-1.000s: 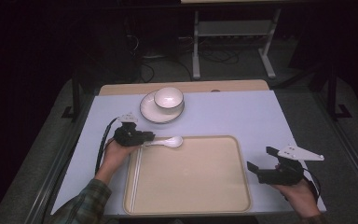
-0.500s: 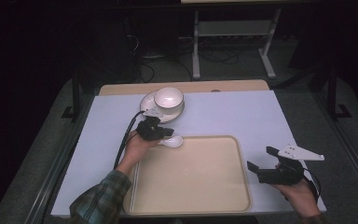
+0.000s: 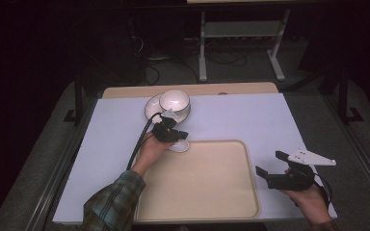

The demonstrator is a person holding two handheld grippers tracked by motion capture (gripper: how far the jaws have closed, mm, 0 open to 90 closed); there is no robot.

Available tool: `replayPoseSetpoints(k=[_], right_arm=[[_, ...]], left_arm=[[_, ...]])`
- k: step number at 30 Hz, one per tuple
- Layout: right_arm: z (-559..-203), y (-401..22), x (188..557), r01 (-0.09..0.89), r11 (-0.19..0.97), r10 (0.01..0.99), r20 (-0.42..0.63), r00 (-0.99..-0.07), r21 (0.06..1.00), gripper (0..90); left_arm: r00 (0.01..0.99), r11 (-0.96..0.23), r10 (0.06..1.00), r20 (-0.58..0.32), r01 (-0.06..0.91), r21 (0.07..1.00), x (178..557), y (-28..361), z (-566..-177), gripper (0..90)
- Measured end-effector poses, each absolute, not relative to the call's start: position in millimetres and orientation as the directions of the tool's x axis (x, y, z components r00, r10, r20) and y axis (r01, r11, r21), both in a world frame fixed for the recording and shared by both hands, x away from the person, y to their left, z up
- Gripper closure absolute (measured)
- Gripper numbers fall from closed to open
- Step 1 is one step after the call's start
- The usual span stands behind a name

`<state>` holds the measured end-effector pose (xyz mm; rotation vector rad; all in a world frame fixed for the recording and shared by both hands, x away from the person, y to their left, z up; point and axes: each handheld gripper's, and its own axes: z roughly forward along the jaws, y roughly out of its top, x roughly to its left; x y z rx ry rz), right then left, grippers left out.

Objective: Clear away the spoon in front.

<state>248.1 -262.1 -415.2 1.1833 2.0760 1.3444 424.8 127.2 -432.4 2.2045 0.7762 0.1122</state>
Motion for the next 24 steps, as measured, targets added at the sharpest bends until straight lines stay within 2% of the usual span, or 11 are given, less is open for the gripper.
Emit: replayPoseSetpoints(k=[24], right_arm=[[-414.9,-262.5,248.1,0.437,0.178,0.82,0.113,-0.561,0.882,4.9]], left_arm=[[0.828,-0.561,0.522,-0.204,0.514,0.649,395.5,135.5,-437.4,89.7]])
